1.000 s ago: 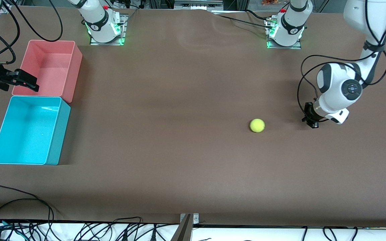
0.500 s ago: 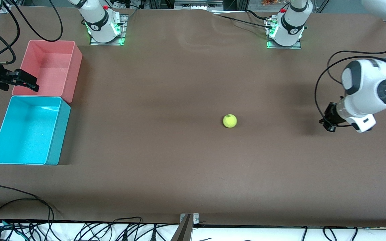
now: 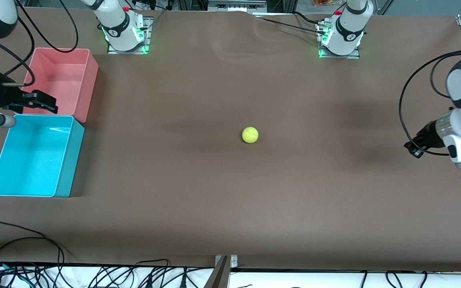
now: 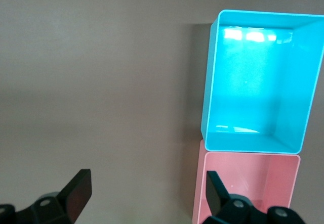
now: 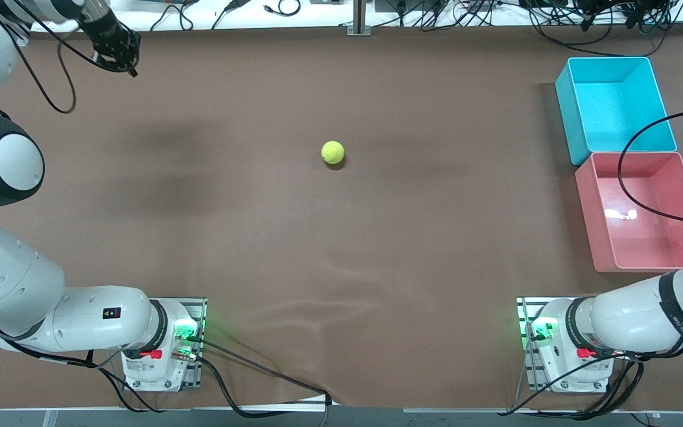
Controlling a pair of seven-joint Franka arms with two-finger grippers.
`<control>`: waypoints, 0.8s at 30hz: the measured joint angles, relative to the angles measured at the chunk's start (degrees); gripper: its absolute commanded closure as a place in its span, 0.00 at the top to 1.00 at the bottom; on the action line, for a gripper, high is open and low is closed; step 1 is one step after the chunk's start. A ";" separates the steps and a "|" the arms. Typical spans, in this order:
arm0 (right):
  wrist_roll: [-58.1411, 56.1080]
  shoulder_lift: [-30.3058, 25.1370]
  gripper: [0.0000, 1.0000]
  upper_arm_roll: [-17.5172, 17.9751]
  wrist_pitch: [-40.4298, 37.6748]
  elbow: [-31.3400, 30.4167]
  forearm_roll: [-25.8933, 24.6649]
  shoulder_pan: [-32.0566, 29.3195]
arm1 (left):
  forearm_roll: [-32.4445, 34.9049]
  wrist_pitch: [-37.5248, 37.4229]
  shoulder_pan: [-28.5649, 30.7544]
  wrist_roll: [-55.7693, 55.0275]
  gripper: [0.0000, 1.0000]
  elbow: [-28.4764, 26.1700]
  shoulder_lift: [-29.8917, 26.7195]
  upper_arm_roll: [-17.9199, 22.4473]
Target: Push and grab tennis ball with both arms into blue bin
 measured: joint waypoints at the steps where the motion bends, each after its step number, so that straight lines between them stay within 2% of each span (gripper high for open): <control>1: 0.00 0.08 1.00 0.01 0.00 0.00 0.00 0.27 | 0.00 -0.96 0.00 1.80 0.00 0.98 0.00 -0.01; 12: -0.05 0.06 1.00 0.41 -0.01 0.00 0.04 2.95 | 0.00 -10.08 -0.20 18.36 0.00 9.80 -0.01 -0.61; 18: 0.78 0.31 1.00 2.49 -1.18 -0.07 0.19 5.87 | 0.00 -13.91 -0.38 25.24 0.01 13.18 -0.01 -1.46; 22: 4.71 0.84 1.00 3.77 -1.82 -0.23 1.10 8.48 | 0.00 -16.52 -0.47 32.38 0.14 14.91 -0.02 -2.11; 23: 5.75 1.02 1.00 3.91 -1.90 -0.33 1.55 9.18 | 0.00 -16.99 -0.48 34.30 0.26 15.24 -0.02 -2.17; 24: 6.99 1.30 1.00 4.01 -1.95 -0.46 2.21 10.16 | 0.00 -17.44 -0.49 36.72 0.31 15.62 -0.02 -2.19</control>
